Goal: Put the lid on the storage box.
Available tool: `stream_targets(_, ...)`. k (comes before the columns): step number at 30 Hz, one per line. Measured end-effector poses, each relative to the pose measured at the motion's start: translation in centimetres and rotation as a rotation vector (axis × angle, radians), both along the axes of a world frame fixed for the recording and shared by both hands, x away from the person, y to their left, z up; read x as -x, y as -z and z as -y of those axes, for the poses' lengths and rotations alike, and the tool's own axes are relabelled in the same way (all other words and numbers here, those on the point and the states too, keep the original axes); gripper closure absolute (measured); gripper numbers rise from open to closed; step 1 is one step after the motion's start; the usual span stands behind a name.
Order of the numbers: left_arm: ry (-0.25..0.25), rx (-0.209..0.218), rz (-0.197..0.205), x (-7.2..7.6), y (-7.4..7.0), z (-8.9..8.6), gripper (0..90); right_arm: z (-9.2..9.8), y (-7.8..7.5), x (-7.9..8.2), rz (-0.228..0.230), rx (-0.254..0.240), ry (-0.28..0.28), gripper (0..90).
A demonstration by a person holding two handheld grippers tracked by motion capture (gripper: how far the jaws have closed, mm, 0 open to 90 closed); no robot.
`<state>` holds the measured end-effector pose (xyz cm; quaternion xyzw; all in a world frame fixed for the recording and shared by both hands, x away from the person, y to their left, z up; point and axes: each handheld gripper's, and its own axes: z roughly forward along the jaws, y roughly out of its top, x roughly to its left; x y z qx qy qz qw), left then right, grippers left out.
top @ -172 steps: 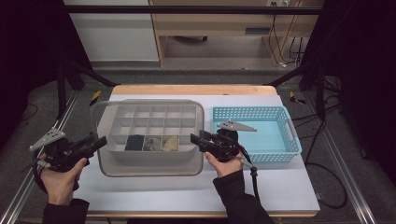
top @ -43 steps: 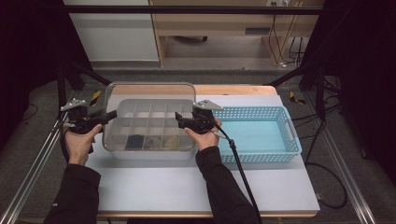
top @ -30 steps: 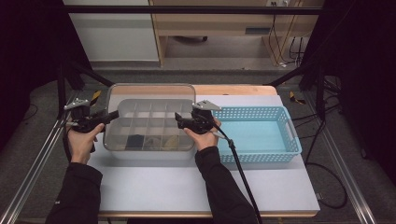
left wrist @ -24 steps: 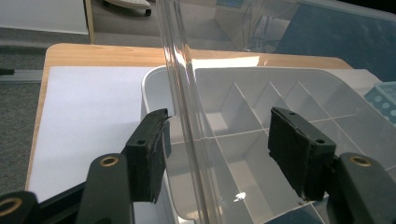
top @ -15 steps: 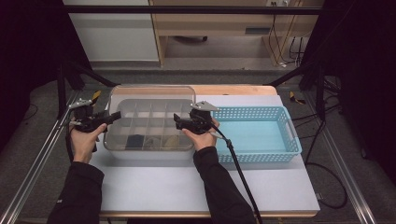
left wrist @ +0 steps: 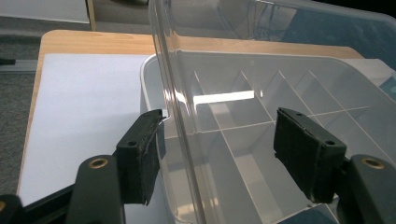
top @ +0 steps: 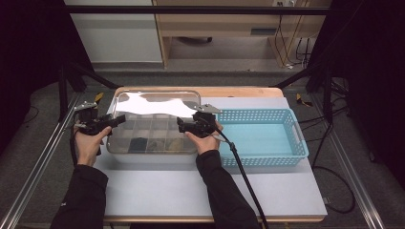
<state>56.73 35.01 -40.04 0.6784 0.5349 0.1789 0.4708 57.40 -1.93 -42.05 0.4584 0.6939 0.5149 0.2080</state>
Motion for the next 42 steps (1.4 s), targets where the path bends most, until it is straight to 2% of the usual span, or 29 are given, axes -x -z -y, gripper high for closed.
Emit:
stream_targets(5, 0.001, 0.004, -0.014, -0.1, 0.2, -0.1, 32.6, -0.1, 0.1, -0.2, -0.014, 0.002, 0.001, 10.9)
stream_targets(8, 0.002, 0.0, -0.028, -0.3, 0.4, -0.1, 32.6, -0.1, 0.3, -0.3, -0.02, 0.02, 0.007, 10.0)
stream_targets(14, 0.0, 0.001, -0.048, -0.6, 0.7, -0.1, 32.2, -0.1, 0.6, -0.6, -0.064, 0.017, 0.007, 10.0)
stream_targets(21, 0.0, 0.012, -0.075, -0.9, 1.2, -0.2, 32.1, -0.2, 0.8, -0.6, -0.073, 0.018, 0.014, 9.9)
stream_targets(28, 0.0, 0.005, -0.056, -0.6, 0.9, -0.1, 32.0, -0.2, 0.8, -0.6, -0.071, 0.018, 0.021, 9.8)
stream_targets(35, -0.002, -0.007, -0.02, -0.2, 0.4, 0.1, 32.1, -0.3, 0.3, -0.2, -0.04, 0.026, 0.036, 9.5)
stream_targets(39, -0.003, -0.009, -0.024, -0.2, 0.4, 0.1, 32.4, -0.2, 0.3, -0.3, -0.049, 0.026, 0.037, 9.6)
stream_targets(42, -0.001, -0.013, -0.035, -0.4, 0.6, 0.1, 32.3, -0.2, 0.4, -0.4, -0.075, 0.02, 0.035, 9.6)
